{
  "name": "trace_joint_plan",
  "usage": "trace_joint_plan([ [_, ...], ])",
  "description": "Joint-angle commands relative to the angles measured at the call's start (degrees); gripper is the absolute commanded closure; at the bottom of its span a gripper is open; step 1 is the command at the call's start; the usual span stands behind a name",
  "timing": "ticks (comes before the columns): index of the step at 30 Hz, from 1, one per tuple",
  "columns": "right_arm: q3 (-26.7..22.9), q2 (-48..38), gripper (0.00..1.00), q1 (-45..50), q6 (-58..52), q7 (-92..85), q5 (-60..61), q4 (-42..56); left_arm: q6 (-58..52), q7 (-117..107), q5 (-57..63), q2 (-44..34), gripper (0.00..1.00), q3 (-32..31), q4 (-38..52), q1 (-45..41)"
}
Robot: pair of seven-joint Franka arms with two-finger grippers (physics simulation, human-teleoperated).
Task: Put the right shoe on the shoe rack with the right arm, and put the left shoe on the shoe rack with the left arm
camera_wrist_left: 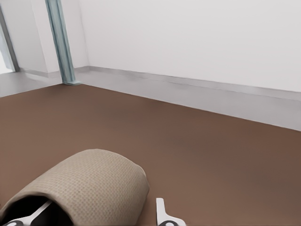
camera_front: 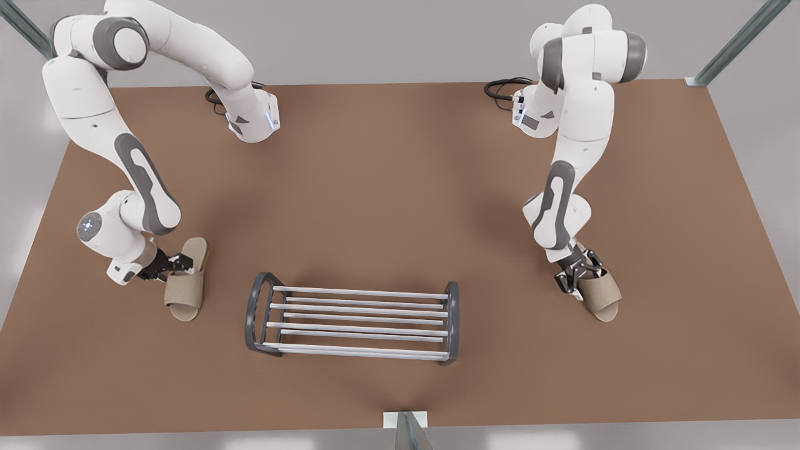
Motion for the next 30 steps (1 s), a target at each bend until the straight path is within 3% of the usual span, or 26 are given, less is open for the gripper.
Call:
trace_joint_plan([
  [1, -0.3, 0.3, 0.0, 0.6, 0.9, -1.1, 0.2, 0.4, 0.1, -34.5, 0.7, 0.3, 0.0, 0.0, 0.6, 0.3],
  [2, -0.3, 0.3, 0.0, 0.6, 0.9, -1.0, 0.4, 0.8, 0.1, -34.5, 0.7, 0.3, 0.02, 0.0, 0.7, 0.3],
  [4, -0.3, 1.1, 0.0, 0.5, 3.5, -1.1, 0.4, 1.1, 0.3, -34.6, 0.7, 0.3, 0.3, 0.1, 0.7, 0.3],
  [8, -0.3, 2.3, 0.0, 0.6, 5.1, -1.1, 0.4, 2.0, 0.3, -33.9, 0.7, 0.1, 0.66, 0.1, 1.0, 0.1],
  [9, -0.3, 2.4, 0.05, 0.6, 5.5, -1.1, 0.4, 2.0, 0.3, -33.8, 0.8, 0.0, 0.73, 0.1, 1.1, -0.6],
  [12, -0.3, 2.4, 0.55, 0.6, 5.5, -1.1, 0.5, 2.4, 0.2, -33.7, 2.3, -0.6, 0.79, 0.1, 1.1, -1.7],
  [15, -0.3, 2.4, 0.78, 0.6, 5.5, -1.1, 0.5, 2.7, 0.4, -33.7, 2.4, -3.8, 0.79, 0.1, 1.1, -1.7],
  [19, -0.3, 2.4, 0.79, 0.6, 5.5, -1.8, 0.4, 2.9, 2.6, -31.1, 2.3, -20.7, 0.79, -0.3, 1.2, -6.3],
  [21, -0.3, 2.3, 0.79, 0.6, 5.4, -1.7, 0.3, 4.0, 3.1, -30.4, 1.2, -24.9, 0.79, -0.4, 8.0, -15.1],
  [24, -0.1, 2.3, 0.79, 0.8, 5.5, -1.0, 0.5, 5.9, 4.2, -30.3, -0.9, -24.0, 0.79, -0.5, 19.5, -24.3],
  [27, 0.6, 1.8, 0.79, 0.7, 5.4, -0.7, 1.4, 8.2, 7.1, -25.4, -5.8, -18.7, 0.79, -6.5, 28.6, -24.2],
  [30, 10.1, -3.2, 0.79, -7.2, 5.4, -0.7, 2.2, 10.1, 7.4, -25.4, -10.0, -11.3, 0.79, -8.9, 34.4, -24.2],
])
